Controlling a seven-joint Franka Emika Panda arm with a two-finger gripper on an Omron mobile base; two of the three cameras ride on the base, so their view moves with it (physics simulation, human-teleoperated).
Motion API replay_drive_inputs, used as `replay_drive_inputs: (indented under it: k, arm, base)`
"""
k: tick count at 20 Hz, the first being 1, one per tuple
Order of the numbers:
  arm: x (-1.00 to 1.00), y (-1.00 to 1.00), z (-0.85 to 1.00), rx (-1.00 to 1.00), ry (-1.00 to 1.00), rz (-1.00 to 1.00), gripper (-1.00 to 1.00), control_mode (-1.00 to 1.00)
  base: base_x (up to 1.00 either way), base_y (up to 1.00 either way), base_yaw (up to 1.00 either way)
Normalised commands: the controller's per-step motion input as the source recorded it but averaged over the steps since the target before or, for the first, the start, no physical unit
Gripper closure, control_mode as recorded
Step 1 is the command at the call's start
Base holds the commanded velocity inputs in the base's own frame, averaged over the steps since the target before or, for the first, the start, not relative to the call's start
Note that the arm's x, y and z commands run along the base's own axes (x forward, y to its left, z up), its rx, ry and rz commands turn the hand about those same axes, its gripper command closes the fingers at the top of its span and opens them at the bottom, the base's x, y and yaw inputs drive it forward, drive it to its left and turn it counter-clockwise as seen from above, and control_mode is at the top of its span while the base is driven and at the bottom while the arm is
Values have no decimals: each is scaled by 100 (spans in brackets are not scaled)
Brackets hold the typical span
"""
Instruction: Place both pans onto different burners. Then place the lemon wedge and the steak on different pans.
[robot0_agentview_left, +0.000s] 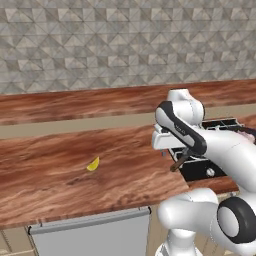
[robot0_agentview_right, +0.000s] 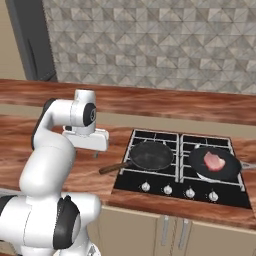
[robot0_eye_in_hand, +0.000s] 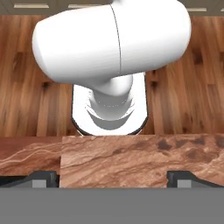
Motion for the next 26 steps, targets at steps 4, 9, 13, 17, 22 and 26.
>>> replay_drive_inputs:
  k: [4,9,13,17,22,26]
  arm:
    - [0,0,0,0,0,0,-100,100]
    - [0,0,0,0,0,0,-100,100]
    - [0,0,0,0,0,0,-100,100]
    - [0,0,0,0,0,0,-100,100]
    - [19,16,0,0,0,0,-100,-100]
    - [28,54,0,0,1,0,-100,-100]
  base:
    - [3,43,0]
    - [2,45,0]
    - [20,35,0]
    - [26,25,0]
    - [5,4,0]
    - [0,0,0]
